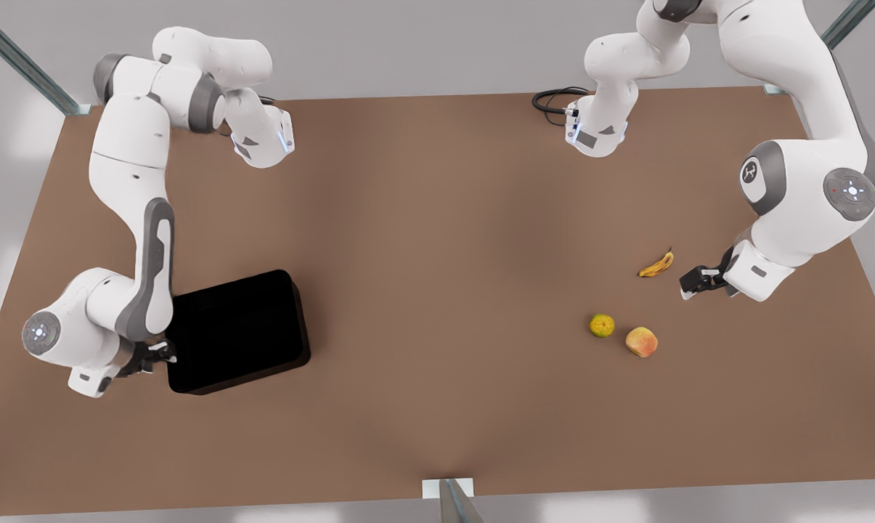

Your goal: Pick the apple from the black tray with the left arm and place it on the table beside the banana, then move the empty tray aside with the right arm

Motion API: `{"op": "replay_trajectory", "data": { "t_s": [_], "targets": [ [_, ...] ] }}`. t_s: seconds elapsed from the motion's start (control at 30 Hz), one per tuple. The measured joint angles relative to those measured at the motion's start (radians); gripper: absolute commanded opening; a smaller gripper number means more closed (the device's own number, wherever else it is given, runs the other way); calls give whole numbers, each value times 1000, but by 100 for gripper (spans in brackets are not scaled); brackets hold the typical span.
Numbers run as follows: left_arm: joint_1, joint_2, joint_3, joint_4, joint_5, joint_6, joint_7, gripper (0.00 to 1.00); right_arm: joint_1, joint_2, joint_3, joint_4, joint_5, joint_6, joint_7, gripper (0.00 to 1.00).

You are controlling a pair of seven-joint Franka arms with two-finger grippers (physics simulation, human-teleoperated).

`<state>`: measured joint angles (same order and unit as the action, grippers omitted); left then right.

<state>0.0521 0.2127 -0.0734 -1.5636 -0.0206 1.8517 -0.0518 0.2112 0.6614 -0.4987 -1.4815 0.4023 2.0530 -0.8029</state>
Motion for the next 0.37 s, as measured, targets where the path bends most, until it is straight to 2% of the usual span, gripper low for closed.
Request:
{"op": "replay_trajectory", "data": {
  "t_s": [0.07,0.1,0.2,0.23,0.37],
  "targets": [
    [0,0,0,0,1,1,1,100,0,-114,20,43,-1,-60,-15,100],
    [-1,0,0,0,1,1,1,100,-6,-159,60,83,-17,-99,-14,100],
    [-2,0,0,0,1,1,1,100,-55,-282,348,126,-188,-185,37,100],
    [-2,0,0,0,1,1,2,100,-58,-294,403,129,-233,-205,64,100],
    [0,0,0,0,0,1,2,100,-117,-288,476,131,-328,-260,160,100]
  ]
}}
